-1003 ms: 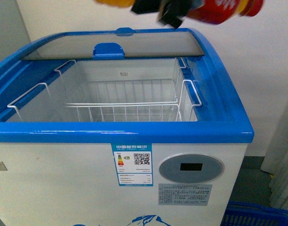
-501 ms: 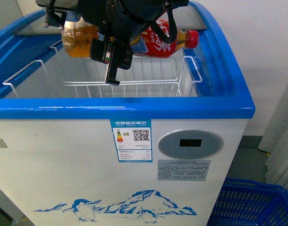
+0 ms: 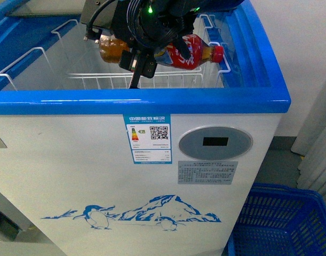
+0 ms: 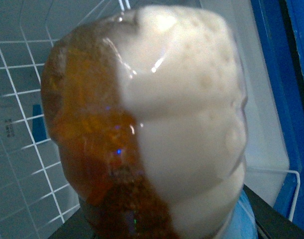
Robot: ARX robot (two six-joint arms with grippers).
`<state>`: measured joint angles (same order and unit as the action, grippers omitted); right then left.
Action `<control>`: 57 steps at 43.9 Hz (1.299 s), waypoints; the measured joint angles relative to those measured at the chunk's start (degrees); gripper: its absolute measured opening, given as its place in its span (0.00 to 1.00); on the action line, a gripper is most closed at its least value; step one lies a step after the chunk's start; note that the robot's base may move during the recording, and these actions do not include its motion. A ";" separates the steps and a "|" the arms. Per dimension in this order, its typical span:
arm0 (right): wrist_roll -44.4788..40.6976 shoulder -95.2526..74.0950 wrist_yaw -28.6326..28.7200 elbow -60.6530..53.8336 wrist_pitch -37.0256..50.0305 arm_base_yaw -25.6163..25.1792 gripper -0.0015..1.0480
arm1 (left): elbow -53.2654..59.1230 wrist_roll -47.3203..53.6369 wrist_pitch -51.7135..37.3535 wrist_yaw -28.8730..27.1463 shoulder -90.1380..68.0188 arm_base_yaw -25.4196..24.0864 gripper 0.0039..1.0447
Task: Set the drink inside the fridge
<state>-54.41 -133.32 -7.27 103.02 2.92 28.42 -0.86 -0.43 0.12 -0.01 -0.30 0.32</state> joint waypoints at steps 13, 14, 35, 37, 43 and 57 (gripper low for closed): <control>-2.19 -6.97 -8.33 7.19 0.74 -0.24 0.42 | 0.00 0.00 0.00 0.00 0.00 -0.02 0.02; -1.97 -7.76 -8.87 8.39 0.57 -0.31 0.42 | 0.00 0.00 0.00 0.00 0.00 -0.02 0.02; 10.43 -17.09 -6.64 19.91 -2.43 2.10 0.42 | 0.00 0.00 0.00 0.00 0.00 -0.02 0.02; 10.97 -17.79 -6.36 19.91 -2.80 2.36 0.42 | 0.00 0.00 0.00 0.00 0.00 -0.02 0.02; 11.39 -19.78 -6.71 18.91 -1.77 2.97 0.42 | 0.00 0.02 0.00 0.04 0.00 -0.02 0.02; 11.30 -17.57 -7.19 13.55 -0.11 1.81 0.42 | 0.00 0.00 0.00 0.00 0.00 -0.02 0.02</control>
<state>-43.11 -150.89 -14.46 116.57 2.81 30.24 -0.86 -0.43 0.12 -0.01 -0.30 0.30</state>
